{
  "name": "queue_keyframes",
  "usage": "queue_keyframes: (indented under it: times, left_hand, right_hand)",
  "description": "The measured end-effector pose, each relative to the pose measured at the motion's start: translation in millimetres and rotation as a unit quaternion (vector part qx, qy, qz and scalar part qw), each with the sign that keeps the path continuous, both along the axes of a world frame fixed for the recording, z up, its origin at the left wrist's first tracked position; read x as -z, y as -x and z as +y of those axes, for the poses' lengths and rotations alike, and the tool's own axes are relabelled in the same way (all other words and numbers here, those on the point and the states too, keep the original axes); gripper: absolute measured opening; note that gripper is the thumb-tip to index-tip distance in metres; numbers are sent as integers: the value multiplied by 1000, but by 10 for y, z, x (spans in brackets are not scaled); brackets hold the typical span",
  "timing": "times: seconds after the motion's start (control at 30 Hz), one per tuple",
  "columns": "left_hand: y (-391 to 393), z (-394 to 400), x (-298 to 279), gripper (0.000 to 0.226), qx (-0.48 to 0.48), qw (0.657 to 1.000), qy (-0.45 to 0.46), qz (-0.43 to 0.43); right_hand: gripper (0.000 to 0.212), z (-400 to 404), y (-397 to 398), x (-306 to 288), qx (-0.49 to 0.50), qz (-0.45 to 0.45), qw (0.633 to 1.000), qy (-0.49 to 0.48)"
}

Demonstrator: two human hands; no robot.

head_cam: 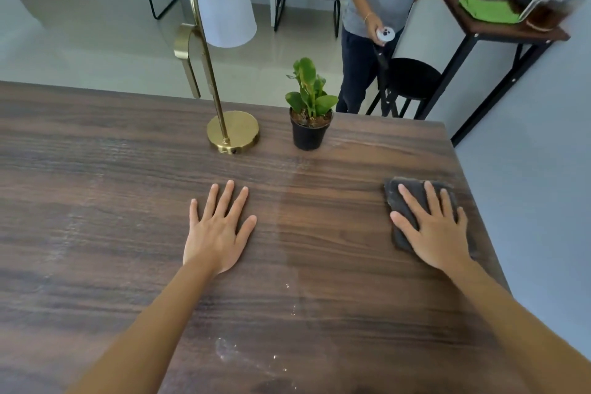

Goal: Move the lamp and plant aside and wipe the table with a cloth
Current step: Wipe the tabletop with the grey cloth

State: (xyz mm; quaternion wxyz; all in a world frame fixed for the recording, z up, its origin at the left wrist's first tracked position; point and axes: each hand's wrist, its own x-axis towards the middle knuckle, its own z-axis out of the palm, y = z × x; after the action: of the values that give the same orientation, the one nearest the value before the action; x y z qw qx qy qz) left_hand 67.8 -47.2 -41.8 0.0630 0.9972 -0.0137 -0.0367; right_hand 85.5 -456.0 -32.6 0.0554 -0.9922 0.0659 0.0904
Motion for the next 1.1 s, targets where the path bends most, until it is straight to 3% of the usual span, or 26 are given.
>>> queue_keyframes:
  times: [0.2,0.37,0.57,0.73,0.83,0.93,1.1]
  left_hand:
    - [9,-11,13,65,-4,1000,0,-10]
    - [24,-10,43,64,-8,1000,-3,-18]
    - [12,-17,20,64,-3,1000,-6,-10]
    - [2,3,6,65,-4,1000,-7,3]
    - [12,-6,-1,66,-6,1000,-5,3]
    - [8,-7,-6,65,-4,1000,-9,7]
    - [20,-6,-2,66,-6,1000,-11,1]
  right_hand:
    - [65,321,-1567,-93,135,11,990,-33]
    - [58,873,-2244,-25,52,19,998,-33]
    - [57,808,-1756,-81,-127,36,990,-50]
    - [51,516,-421,31,-108,12,992,-68]
    - [52,387,136,130,-70,-18,997,-31]
    - [58,461,-98,101,-53,-38,998,-22]
    - [76,411,-1442,-17,-12,-1,999,-45]
